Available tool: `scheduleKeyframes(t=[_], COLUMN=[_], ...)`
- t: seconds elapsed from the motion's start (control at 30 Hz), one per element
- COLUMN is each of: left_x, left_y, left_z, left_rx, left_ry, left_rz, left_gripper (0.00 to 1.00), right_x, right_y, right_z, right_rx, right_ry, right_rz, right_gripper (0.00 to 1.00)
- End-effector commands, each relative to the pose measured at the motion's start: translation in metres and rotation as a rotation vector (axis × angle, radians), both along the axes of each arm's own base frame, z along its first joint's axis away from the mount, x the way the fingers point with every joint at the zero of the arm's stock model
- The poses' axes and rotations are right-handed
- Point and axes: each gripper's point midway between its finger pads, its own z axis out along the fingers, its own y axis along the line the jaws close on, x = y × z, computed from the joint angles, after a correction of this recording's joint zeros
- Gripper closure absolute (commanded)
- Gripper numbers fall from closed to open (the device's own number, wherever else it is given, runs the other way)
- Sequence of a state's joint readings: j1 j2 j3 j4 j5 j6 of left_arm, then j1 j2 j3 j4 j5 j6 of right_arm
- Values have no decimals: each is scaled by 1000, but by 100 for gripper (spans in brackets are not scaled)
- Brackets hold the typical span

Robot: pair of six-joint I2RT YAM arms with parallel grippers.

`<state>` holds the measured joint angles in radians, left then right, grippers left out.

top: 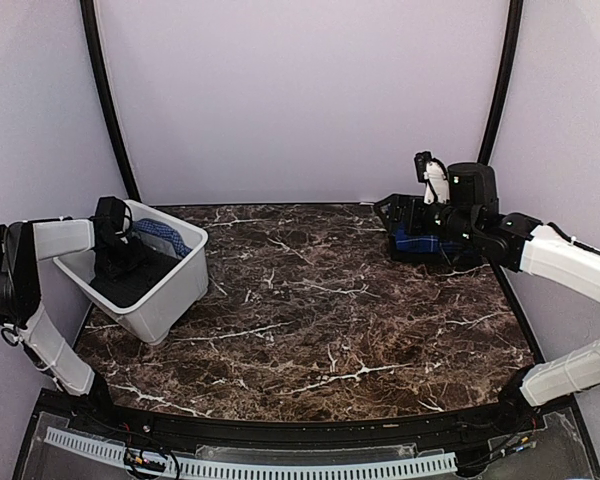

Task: Fold and stack the long sleeve shirts
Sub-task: Pick up the crumpled shirt from the bin.

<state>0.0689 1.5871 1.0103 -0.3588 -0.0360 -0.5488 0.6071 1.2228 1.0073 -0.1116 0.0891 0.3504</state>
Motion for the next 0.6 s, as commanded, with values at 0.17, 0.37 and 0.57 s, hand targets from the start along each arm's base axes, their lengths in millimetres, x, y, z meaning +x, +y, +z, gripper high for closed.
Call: scheduleKeyframes(t=[0.17,0.37,0.57], left_x=[12,9,6], left_y=[4,23,12], left_z=[3,69,144], left_rx=[15,124,145], left_ry=[-3,-117,-322], left_rz=[22,72,21], left_gripper=[93,100,100], right_x=[0,-1,0], right_y=[1,2,2], right_z=[20,21,23], right_rx=[59,59,59], right_ry=[-39,-37,-42], right_rz=[8,12,12], right_gripper=[1,1,1])
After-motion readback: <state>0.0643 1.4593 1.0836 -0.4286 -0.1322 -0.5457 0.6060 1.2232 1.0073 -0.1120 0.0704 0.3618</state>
